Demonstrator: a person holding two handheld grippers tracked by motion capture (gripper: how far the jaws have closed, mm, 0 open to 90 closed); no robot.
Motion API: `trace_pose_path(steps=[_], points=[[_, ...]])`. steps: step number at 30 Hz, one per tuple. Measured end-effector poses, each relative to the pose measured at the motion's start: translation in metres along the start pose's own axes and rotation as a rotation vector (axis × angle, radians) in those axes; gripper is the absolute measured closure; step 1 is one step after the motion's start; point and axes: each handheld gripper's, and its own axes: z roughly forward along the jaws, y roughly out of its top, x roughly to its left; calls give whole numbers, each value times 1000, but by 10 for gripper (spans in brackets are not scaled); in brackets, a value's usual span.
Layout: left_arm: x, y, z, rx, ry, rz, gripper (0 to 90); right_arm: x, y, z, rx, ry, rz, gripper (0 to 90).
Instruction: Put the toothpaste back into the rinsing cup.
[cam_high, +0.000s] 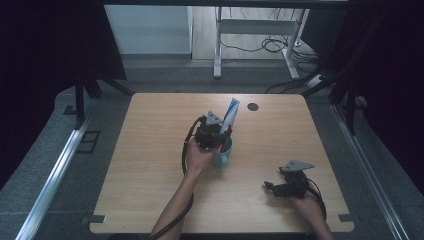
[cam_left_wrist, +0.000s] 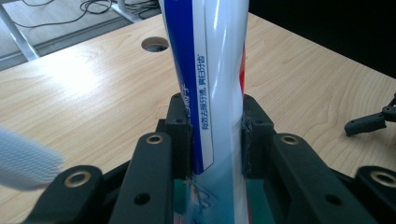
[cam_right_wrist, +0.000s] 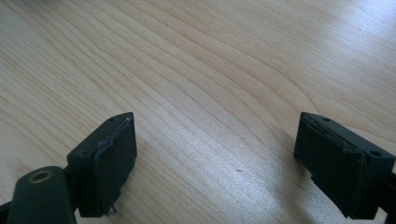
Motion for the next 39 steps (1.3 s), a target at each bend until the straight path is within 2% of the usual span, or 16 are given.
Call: trace_pose_path(steps=[8, 13, 20, 32, 36, 39], points=[[-1, -5, 5, 23, 0, 1, 693, 0, 0, 0, 0, 0, 1, 133], [0, -7, 4, 11, -6, -14, 689, 0, 0, 0, 0, 0, 0, 133], [0, -10, 3, 26, -9, -11, 680, 0, 0, 0, 0, 0, 0, 132], [-4, -10, 3, 78, 15, 34, 666, 0, 0, 0, 0, 0, 0, 132], [-5, -13, 6, 117, 33, 57, 659, 0, 0, 0, 0, 0, 0, 132], [-3, -15, 5, 99, 16, 27, 658, 0, 0, 0, 0, 0, -1, 132]])
